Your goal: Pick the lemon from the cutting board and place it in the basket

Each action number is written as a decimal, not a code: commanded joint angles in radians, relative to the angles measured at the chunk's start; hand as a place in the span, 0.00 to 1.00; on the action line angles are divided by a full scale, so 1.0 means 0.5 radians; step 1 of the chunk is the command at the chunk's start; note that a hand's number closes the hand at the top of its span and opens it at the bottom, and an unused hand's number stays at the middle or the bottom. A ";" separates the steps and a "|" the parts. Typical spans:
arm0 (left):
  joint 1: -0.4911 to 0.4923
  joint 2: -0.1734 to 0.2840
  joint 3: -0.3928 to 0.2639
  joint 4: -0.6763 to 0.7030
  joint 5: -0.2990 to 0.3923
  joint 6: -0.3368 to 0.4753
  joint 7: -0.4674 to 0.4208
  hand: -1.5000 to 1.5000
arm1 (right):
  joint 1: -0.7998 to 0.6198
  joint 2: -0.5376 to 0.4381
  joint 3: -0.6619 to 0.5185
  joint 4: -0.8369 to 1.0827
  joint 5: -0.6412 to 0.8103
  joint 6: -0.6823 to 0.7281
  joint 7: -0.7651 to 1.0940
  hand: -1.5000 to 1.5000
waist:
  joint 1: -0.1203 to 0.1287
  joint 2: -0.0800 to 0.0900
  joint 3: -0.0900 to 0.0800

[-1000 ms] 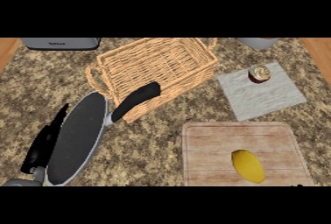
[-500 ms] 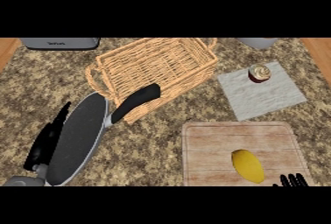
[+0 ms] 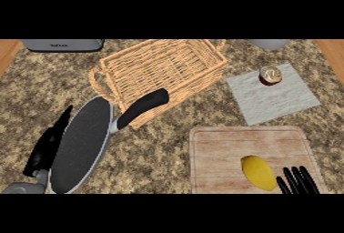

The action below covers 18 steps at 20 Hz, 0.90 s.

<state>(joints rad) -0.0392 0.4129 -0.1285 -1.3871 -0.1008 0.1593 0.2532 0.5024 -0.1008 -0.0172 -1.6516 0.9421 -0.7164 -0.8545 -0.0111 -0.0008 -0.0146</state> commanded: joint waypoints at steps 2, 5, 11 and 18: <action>0.016 -0.026 -0.026 -0.034 -0.050 0.008 0.051 0.50 | -0.281 0.191 0.044 0.211 0.019 -0.049 0.190 0.00 | 0.036 0.004 0.031; 0.063 -0.021 0.001 -0.050 -0.033 -0.023 0.007 0.50 | -0.280 0.192 0.114 0.155 0.195 0.049 0.342 1.00 | 0.036 0.004 0.029; 0.041 0.026 0.139 0.016 0.037 -0.129 -0.039 0.50 | -0.335 0.197 0.249 0.329 0.206 0.119 0.223 1.00 | 0.030 0.002 0.029; 0.031 -0.087 0.053 -0.016 -0.125 -0.056 0.008 0.50 | -0.443 0.197 0.350 0.430 0.471 -0.051 0.348 1.00 | 0.028 0.001 0.030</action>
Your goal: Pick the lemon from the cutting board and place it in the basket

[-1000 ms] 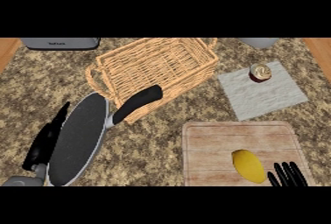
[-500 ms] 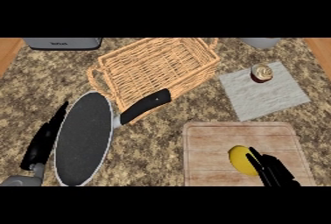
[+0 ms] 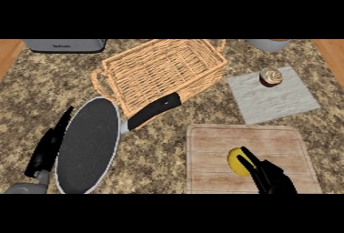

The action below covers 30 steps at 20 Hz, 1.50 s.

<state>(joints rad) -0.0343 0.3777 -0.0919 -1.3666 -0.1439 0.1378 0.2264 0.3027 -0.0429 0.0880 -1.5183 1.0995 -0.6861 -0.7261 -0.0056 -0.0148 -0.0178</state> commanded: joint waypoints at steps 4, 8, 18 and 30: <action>0.003 -0.115 -0.039 0.041 -0.078 0.040 0.034 0.50 | 0.021 0.082 0.214 0.082 0.130 -0.390 0.119 1.00 | 0.001 0.029 0.036; -0.020 -0.039 0.051 0.090 -0.027 -0.043 -0.030 0.50 | 0.126 0.083 0.236 0.100 -0.180 -0.718 -0.125 1.00 | -0.008 0.028 0.038; -0.068 -0.097 -0.041 0.014 -0.102 -0.019 0.049 0.50 | -1.056 -0.335 -0.309 0.221 0.180 1.262 0.942 1.00 | 0.112 0.051 0.027; -0.038 0.022 0.171 0.136 0.016 -0.180 -0.073 0.50 | -1.768 -0.657 -0.650 -0.232 -0.417 2.047 1.139 1.00 | 0.000 0.022 0.033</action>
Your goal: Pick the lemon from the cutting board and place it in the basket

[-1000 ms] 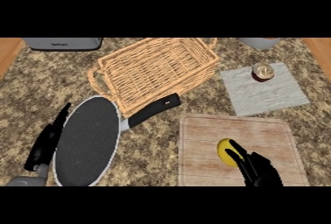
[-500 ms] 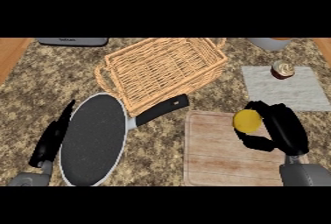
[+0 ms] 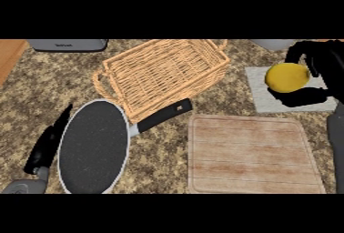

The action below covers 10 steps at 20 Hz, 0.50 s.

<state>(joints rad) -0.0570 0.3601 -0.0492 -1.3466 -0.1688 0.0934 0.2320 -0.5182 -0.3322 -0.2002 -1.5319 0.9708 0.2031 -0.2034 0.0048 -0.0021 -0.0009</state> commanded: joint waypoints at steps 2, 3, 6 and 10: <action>0.068 -0.043 0.023 0.044 -0.021 0.000 -0.070 0.50 | -0.248 -0.048 -0.076 -0.137 -0.186 0.253 0.155 1.00 | -0.004 0.001 0.001; 0.093 -0.045 -0.019 -0.102 -0.065 0.045 0.019 0.50 | -0.379 -0.111 -0.098 -0.203 -0.260 0.457 0.231 1.00 | -0.002 -0.005 0.001; 0.050 -0.069 0.000 0.057 -0.086 0.055 -0.060 0.50 | -0.492 -0.097 -0.163 -0.317 -0.492 0.749 0.387 1.00 | -0.022 -0.005 -0.001; 0.072 -0.040 0.051 0.001 -0.013 -0.038 -0.040 0.50 | -0.513 0.045 -0.168 -0.376 -0.668 0.874 0.610 1.00 | -0.013 -0.005 0.000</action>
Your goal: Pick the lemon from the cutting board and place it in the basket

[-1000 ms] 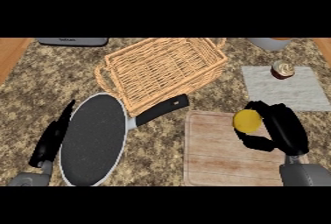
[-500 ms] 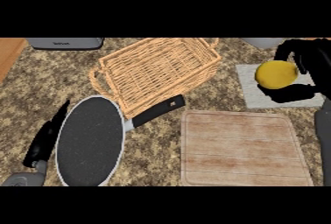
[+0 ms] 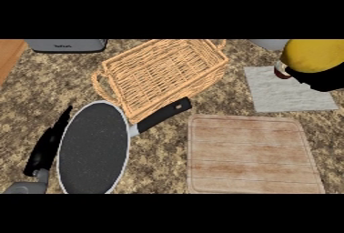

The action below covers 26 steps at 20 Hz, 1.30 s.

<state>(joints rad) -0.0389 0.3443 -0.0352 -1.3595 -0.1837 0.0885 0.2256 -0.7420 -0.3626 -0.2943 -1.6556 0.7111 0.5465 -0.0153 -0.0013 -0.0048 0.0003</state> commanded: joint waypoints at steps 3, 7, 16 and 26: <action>0.012 -0.065 -0.020 0.068 -0.089 0.047 -0.044 0.50 | -0.391 0.023 -0.006 0.046 -0.226 0.275 0.389 1.00 | 0.012 0.006 -0.002; -0.068 -0.059 0.015 0.023 -0.046 -0.030 0.033 0.50 | -0.380 0.194 0.134 -0.063 -0.263 0.281 0.607 1.00 | 0.005 0.006 -0.002; 0.069 -0.101 0.016 -0.018 -0.113 -0.001 -0.054 0.50 | -0.574 0.363 0.289 0.204 -0.303 0.170 0.731 1.00 | 0.017 0.009 -0.001; 0.022 -0.036 0.102 -0.098 -0.049 -0.144 0.044 0.50 | -0.907 0.532 0.520 0.697 -0.025 -0.099 0.868 1.00 | 0.038 0.012 -0.002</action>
<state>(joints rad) -0.0376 0.3092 -0.0015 -1.3784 -0.2298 0.0538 0.2248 -1.1189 -0.1133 -0.0527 -1.4144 0.6570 0.5460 0.4083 0.0112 -0.0004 0.0012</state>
